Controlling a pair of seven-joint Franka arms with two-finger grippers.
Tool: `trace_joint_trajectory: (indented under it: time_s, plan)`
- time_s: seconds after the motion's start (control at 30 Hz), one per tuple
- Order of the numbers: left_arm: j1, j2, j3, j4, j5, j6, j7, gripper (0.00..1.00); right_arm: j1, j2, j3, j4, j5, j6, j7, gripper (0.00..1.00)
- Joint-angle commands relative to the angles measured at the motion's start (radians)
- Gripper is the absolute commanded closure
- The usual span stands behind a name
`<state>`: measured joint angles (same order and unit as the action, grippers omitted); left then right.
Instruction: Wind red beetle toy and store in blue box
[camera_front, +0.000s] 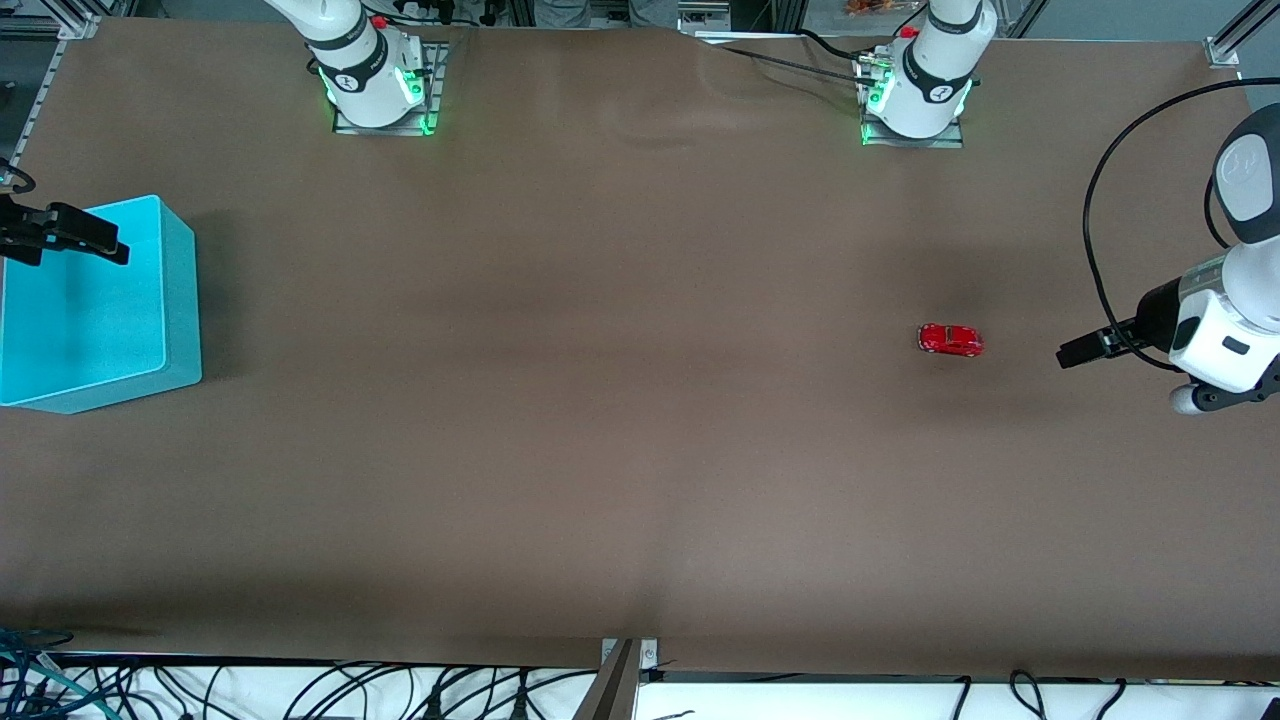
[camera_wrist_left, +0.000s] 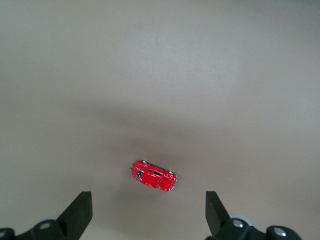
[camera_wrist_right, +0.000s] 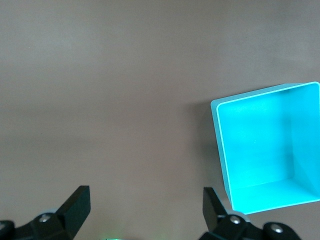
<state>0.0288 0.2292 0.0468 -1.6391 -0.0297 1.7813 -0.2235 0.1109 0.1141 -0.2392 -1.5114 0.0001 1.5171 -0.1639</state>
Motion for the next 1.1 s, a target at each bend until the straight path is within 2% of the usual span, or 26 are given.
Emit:
trace_joint_trajectory:
  time_s: [0.0,0.77,1.07]
  plan:
    - [0.008,-0.013,-0.002,-0.001,-0.026,-0.014,0.024,0.0,-0.003,0.004,0.0,0.017,0.006,-0.005,0.003,0.0]
    - [0.022,-0.002,0.004,-0.011,-0.027,-0.014,-0.04,0.0,-0.002,0.006,0.001,0.017,0.011,-0.015,-0.013,0.0]
    - [0.042,0.016,0.004,-0.016,-0.027,-0.014,-0.122,0.0,-0.002,0.006,0.003,0.016,0.009,-0.017,-0.011,0.0]
